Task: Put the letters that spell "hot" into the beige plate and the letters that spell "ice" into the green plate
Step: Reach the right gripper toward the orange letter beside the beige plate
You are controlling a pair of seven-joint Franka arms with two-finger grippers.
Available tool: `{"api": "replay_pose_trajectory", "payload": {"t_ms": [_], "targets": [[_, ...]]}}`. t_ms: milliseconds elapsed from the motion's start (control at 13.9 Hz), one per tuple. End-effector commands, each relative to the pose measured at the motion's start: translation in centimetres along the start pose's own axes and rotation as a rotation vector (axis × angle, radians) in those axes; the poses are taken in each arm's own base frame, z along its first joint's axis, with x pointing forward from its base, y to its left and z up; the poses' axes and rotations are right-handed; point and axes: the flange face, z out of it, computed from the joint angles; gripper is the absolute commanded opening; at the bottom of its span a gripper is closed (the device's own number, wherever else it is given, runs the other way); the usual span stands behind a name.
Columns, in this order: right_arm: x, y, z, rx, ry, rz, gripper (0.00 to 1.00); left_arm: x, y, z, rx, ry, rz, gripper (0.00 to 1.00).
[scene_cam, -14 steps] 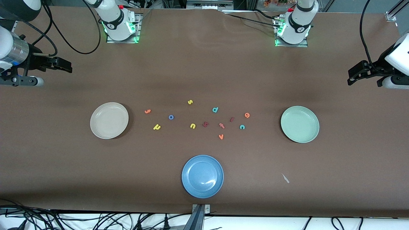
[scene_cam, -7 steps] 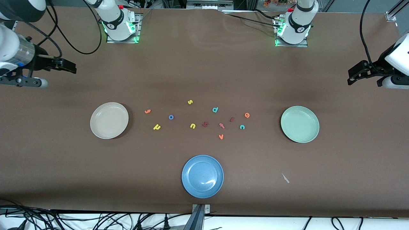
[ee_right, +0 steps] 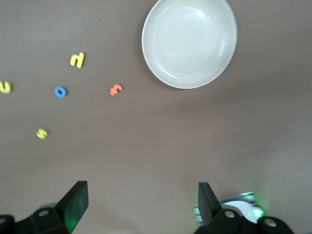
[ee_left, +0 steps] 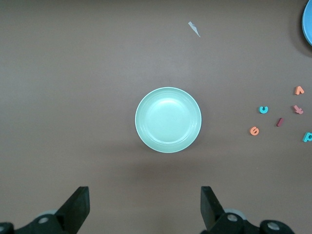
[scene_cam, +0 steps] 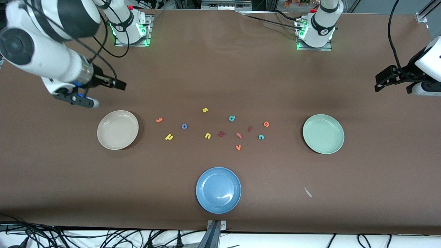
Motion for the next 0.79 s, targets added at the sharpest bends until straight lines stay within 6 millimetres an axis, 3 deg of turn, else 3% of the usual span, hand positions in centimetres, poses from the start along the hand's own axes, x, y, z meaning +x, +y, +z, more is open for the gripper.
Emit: {"api": "replay_pose_trajectory", "payload": {"t_ms": [0,359,719], "targets": [[1.5,-4.4,4.4,0.002,-0.008,0.128,1.00,-0.1,-0.1,-0.2,0.007,-0.003,0.024,1.00],[3.9,-8.5,13.0,0.010,0.039,0.230,1.00,-0.1,-0.1,-0.3,0.008,-0.002,0.024,1.00],[3.2,-6.9,21.2,0.067,0.124,0.329,1.00,-0.1,-0.1,-0.3,0.008,-0.002,0.024,1.00]]}}
